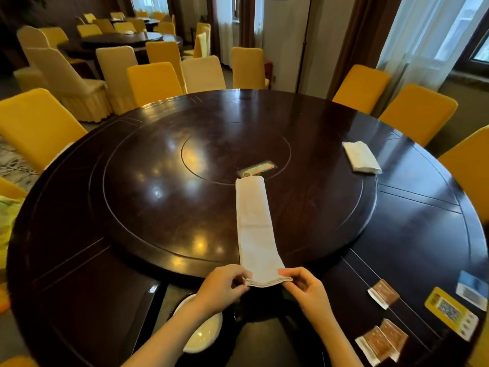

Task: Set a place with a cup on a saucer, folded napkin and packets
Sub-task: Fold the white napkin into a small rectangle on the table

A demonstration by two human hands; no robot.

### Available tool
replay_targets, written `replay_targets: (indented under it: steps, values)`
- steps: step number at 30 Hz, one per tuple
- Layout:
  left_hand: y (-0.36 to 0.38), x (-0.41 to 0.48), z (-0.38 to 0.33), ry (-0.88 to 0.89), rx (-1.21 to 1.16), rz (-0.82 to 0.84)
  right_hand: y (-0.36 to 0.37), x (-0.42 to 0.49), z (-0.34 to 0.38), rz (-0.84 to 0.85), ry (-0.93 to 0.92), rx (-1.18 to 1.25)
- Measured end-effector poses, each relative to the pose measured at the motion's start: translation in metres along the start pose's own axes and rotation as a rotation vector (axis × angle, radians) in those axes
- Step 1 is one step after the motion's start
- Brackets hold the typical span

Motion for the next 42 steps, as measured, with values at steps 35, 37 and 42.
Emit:
replay_targets:
  steps: [35, 37, 42]
  values:
    - [-0.05, 0.145, 0.036, -0.356, -0.513, -0.051, 0.028, 0.067, 0.02, 0.087, 0.011, 0.099]
    - [-0.045, 0.178, 0.041, -0.421, -0.452, -0.187, 0.03, 0.061, 0.014, 0.064, -0.016, 0.054]
    - [-0.028, 0.242, 0.052, -0.541, -0.192, -0.229, 0.023, 0.036, -0.007, -0.047, -0.315, -0.138]
Point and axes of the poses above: each hand's wrist, its own x-axis towards the middle knuckle, its own y-axis out of the palm, z = x × y, the point moved 1 cm from there along x, towards the middle knuckle, and after that the axes turned 4 degrees about -z, right-handed, at the moved point
